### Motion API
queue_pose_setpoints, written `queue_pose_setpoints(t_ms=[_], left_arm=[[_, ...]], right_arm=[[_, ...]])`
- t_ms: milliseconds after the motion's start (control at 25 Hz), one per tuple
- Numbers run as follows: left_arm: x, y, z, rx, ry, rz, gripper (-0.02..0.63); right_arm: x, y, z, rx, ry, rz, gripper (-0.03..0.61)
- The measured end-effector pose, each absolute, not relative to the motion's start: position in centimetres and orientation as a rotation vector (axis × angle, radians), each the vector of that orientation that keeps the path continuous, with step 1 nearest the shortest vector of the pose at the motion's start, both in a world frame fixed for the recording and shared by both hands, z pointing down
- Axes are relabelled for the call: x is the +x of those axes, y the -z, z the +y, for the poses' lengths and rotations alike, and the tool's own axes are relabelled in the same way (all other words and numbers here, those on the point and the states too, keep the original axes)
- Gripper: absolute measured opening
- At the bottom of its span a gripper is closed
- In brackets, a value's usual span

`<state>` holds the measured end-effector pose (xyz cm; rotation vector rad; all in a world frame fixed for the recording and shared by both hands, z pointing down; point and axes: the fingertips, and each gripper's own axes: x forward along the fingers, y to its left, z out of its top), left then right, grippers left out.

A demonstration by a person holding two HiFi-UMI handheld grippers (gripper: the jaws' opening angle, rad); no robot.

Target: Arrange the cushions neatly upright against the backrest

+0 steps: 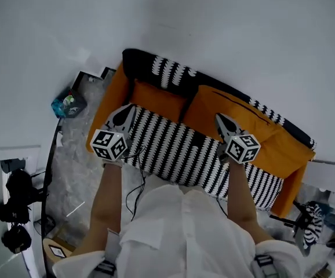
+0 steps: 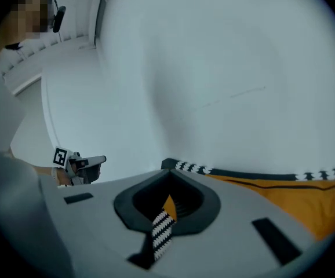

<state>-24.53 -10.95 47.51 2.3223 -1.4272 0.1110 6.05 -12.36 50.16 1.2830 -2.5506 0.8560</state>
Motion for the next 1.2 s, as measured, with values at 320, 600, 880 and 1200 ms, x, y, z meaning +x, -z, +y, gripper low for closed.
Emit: queue_pose_setpoints(t_ms=[320,600,880,1200], left_arm=[[-22.0,-38.0,-8.0,2.286,0.304,-1.564,0.014],[-17.1,-32.6,-9.0,2.463,0.310,-1.604,0.015],[-15.7,-30.4,-6.8,2.511,0.268,-1.649,0.015],[-16.8,-30.2,-6.4,2.487,0.221,-1.693,0.015]], right_arm=[[12.5,-42.2,-9.7,1.319,-0.721,-2.676,0.008],[15.8,-37.3,-10.8,1.351,-0.545,-2.793,0.008],[15.6,-34.4,-9.7,1.308,-0.412,-2.841,0.008],[15.6,-32.6,-10.6,1.327,-0.333,-2.871,0.006]])
